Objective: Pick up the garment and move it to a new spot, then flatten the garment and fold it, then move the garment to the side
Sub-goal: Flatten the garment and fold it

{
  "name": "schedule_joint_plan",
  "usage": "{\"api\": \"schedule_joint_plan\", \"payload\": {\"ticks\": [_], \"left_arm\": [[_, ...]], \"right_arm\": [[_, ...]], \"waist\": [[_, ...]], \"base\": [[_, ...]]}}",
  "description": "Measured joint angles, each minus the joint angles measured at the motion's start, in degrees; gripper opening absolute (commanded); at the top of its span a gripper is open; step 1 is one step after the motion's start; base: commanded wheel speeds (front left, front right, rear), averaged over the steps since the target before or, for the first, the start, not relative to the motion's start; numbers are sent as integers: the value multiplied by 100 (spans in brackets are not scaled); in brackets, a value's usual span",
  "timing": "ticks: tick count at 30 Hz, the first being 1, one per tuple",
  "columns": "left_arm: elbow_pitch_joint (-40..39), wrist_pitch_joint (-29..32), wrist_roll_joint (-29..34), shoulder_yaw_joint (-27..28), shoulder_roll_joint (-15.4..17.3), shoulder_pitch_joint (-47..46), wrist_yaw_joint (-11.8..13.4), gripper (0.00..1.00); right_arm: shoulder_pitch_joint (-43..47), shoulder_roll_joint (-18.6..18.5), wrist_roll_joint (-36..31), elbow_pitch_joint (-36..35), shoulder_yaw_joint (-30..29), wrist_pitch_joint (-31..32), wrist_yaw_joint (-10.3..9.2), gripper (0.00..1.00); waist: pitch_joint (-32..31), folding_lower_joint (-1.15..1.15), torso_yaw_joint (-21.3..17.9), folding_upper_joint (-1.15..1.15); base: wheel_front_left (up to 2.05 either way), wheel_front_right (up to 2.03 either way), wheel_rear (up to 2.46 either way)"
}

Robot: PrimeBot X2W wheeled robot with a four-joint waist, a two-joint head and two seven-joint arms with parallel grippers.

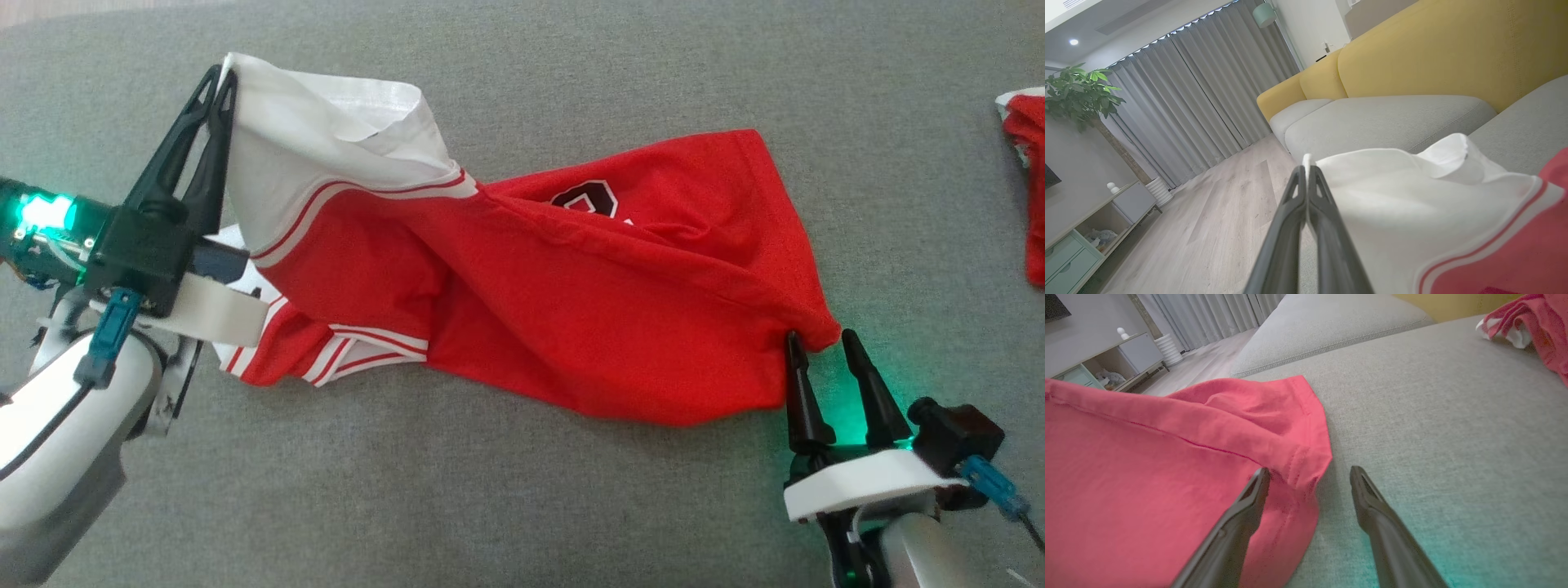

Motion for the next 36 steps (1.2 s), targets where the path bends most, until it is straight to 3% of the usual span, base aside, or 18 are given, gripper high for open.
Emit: {"api": "schedule_joint_plan", "payload": {"ticks": [3,9,10,11,14,16,25,32,36], "left_arm": [[18,-1,-1,0,0,-2,0,0],[24,-1,-1,-1,0,-11,0,0],[26,-1,-2,-1,0,-13,0,0],[27,-1,-2,-1,0,-14,0,0],[32,-1,-2,-1,-1,-18,0,0],[34,-1,-3,-1,-1,-18,0,0],[104,-179,-3,-1,15,-18,10,0],[-99,-301,-3,169,342,-20,75,0],[-617,-403,-219,333,453,-134,-145,0]], "right_arm": [[-1,-148,430,76,177,9,1,100],[-43,-278,631,172,381,9,0,97],[-71,-285,653,182,419,9,0,83],[-101,-292,676,182,450,9,0,58],[-123,-339,692,182,499,9,0,35],[-123,-357,732,183,500,9,0,0],[-114,-497,724,-300,393,9,0,0],[-68,-985,726,-1681,-259,45,0,0],[-60,-1273,744,-2909,-764,566,0,0]], "waist": [[27,0,16,0],[54,0,33,0],[58,0,38,0],[62,0,41,0],[70,0,49,0],[73,0,48,0],[-107,0,18,0],[-536,0,-42,0],[-818,-1,-61,0]], "base": [[0,0,0],[0,0,0],[0,0,0],[0,0,0],[0,0,0],[0,0,0],[0,0,0],[0,0,0],[0,0,0]]}}
